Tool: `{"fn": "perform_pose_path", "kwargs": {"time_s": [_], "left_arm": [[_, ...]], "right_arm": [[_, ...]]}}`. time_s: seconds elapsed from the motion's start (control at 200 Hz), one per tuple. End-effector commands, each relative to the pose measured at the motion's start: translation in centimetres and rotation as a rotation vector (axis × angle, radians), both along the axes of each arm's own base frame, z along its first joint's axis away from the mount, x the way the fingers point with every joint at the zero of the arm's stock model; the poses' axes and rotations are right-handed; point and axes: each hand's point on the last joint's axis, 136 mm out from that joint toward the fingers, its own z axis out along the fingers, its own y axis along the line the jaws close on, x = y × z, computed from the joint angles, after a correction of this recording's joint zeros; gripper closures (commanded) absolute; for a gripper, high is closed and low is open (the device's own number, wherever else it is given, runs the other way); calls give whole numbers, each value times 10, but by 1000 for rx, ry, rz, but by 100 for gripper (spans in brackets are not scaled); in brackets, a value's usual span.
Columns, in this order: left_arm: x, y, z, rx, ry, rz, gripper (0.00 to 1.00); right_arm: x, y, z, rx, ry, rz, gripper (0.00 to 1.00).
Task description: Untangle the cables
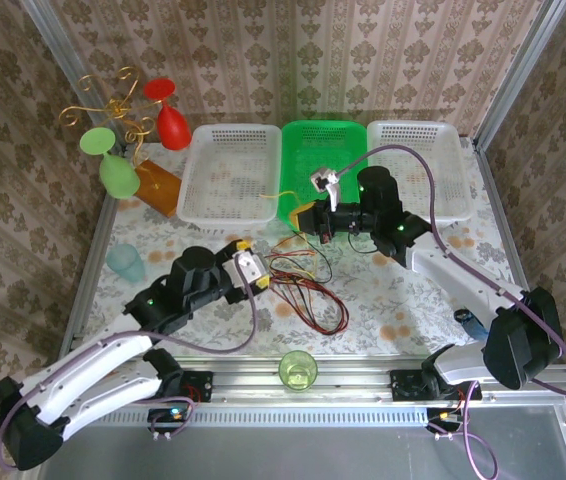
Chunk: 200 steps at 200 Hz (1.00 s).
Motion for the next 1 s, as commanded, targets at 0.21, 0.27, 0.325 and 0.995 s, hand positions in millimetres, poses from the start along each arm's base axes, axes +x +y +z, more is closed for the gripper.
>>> {"fn": "perform_pose_path", "kwargs": {"time_s": [0.21, 0.27, 0.325, 0.995], "left_arm": [[27, -30, 21, -173, 97, -33, 68], [28, -33, 18, -162, 107, -36, 68], [28, -36, 18, -160, 103, -47, 68], [52, -9, 193, -158, -261, 104, 100]], "right_arm": [[-16, -1, 35, 102, -24, 58, 100], [-16, -1, 37, 112, -20, 59, 100], [-16, -1, 39, 115, -23, 59, 100], [10, -91, 134, 131, -233, -523, 100]]}}
